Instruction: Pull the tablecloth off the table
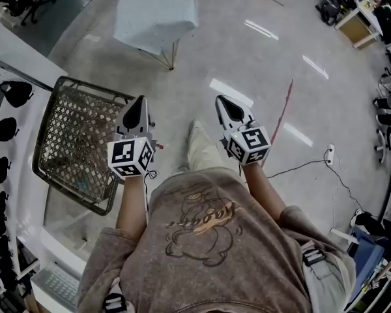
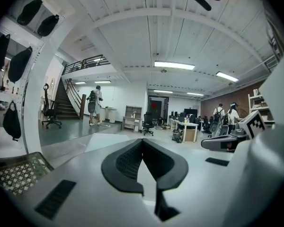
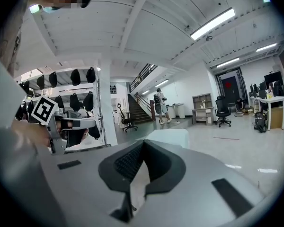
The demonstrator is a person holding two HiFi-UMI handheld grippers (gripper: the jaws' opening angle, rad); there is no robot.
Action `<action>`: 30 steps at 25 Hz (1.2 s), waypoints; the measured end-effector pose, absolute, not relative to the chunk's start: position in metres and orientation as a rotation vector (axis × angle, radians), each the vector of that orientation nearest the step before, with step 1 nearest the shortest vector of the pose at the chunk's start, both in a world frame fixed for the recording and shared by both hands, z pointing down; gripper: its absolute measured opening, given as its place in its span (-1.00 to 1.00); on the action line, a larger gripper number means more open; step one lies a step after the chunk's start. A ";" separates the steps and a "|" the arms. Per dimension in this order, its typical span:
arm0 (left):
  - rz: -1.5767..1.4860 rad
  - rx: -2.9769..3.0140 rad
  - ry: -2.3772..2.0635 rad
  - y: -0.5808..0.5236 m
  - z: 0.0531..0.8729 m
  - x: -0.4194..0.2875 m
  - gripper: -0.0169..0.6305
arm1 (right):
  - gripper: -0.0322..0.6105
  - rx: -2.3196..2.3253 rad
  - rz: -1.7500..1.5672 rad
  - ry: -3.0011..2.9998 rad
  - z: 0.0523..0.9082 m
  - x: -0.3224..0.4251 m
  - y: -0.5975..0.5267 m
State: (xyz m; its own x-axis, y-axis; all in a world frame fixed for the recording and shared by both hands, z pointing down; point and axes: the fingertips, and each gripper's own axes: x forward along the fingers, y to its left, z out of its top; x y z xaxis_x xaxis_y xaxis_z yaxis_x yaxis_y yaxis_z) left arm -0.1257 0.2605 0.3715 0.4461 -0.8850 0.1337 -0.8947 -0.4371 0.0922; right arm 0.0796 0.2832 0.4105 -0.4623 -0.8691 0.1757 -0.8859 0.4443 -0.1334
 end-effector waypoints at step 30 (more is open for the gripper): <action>0.144 2.435 -1.688 0.044 0.355 -0.087 -0.89 | -0.88 1.422 0.392 -2.679 0.399 0.113 0.037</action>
State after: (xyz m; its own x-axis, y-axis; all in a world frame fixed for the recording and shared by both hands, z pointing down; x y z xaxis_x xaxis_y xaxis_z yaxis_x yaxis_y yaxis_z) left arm -0.0868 0.0442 0.3551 0.3525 -0.9187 0.1782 -0.9356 -0.3419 0.0883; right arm 0.1128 0.0370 0.3986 -0.5650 -0.8024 0.1921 -0.8238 0.5357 -0.1855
